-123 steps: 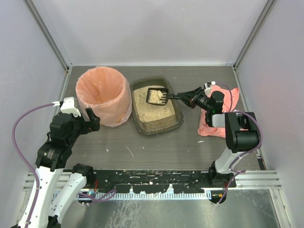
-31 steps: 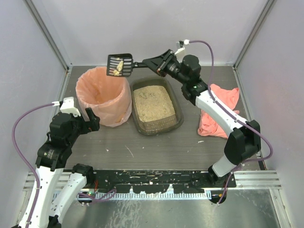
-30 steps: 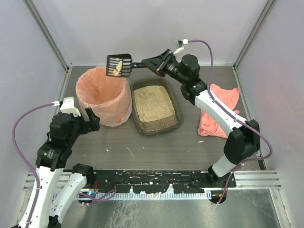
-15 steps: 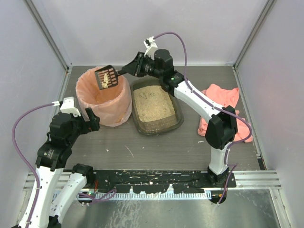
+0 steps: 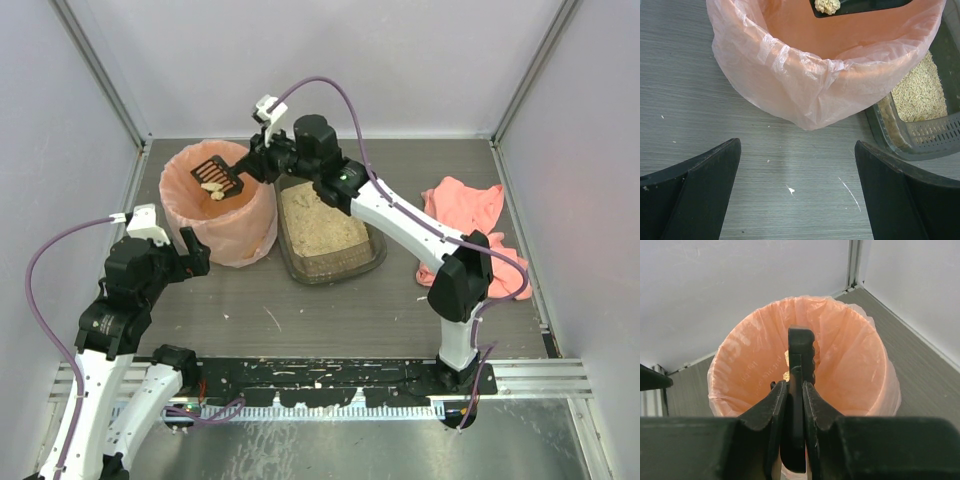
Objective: Clean the litter box
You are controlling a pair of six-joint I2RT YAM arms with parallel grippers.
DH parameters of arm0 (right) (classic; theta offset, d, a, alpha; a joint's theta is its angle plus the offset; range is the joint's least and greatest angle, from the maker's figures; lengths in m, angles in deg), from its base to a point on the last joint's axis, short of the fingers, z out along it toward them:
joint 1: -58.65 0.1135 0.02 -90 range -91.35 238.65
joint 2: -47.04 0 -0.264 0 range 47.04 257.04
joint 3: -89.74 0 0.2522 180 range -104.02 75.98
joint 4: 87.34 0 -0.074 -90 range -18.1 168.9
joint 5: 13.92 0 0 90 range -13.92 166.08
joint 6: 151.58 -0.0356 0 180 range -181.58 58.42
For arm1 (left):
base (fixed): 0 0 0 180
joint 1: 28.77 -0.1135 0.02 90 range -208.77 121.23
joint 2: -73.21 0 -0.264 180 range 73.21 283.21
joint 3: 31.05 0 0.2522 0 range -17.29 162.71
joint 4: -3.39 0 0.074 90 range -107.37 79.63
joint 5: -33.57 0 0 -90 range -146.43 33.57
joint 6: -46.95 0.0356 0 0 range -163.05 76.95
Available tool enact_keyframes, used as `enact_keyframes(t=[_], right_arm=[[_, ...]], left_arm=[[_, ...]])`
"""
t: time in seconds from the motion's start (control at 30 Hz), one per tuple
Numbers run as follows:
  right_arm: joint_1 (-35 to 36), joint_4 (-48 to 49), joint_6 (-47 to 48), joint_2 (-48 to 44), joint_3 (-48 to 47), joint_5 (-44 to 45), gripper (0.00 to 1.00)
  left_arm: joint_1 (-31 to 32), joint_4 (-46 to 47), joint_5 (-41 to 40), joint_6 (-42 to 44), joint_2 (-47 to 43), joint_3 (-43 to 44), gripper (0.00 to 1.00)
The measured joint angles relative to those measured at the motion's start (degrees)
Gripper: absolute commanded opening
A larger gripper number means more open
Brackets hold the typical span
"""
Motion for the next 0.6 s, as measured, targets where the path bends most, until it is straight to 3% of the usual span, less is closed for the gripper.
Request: enact_keyframes(t=[0.33,0.6], right_arm=[[4.48,-5.86,16.70,-1.05,-4.17,8.59,0.01],[8.92,-5.75,20.57,-3.50,-2.95,14.32,0.01]], left_arm=[[0.00,0.00,0.00,0.00,0.44,0.00,0.98],[0.00,0.00,-0.02,0.00,0.63,0.00,0.98]])
